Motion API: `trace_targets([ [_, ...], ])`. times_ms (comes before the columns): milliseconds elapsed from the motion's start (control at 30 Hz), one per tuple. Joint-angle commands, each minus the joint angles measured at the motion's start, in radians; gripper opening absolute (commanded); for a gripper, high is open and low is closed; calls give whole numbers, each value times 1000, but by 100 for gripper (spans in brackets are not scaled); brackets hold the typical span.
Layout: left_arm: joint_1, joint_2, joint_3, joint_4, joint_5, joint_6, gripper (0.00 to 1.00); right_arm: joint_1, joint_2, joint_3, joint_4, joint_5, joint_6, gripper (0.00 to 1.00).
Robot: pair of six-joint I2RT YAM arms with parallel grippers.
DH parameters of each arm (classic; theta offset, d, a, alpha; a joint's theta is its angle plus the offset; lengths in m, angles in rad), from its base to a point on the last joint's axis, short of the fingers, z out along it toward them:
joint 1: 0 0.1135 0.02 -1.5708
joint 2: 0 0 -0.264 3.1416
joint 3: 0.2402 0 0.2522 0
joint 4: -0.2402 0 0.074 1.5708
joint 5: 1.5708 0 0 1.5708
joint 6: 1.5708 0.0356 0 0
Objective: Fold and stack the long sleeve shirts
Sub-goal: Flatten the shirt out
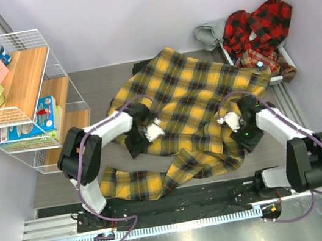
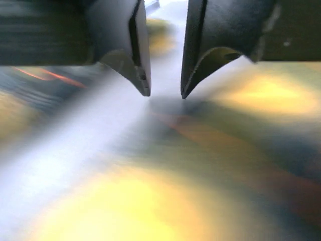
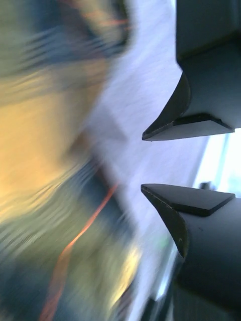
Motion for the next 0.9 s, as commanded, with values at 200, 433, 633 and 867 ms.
trace_targets([
  [200, 59, -69, 282, -208, 221, -87, 46, -136, -30, 332, -262, -175, -94, 54],
  [433, 193, 127, 414, -60, 29, 9, 48, 119, 63, 308, 26, -151, 233, 56],
  [633, 230, 222, 358, 4, -57, 57, 44, 151, 200, 216, 157, -1, 241, 53],
  [867, 213, 103, 80, -30, -102, 112, 31, 150, 97, 5, 112, 113, 125, 52],
])
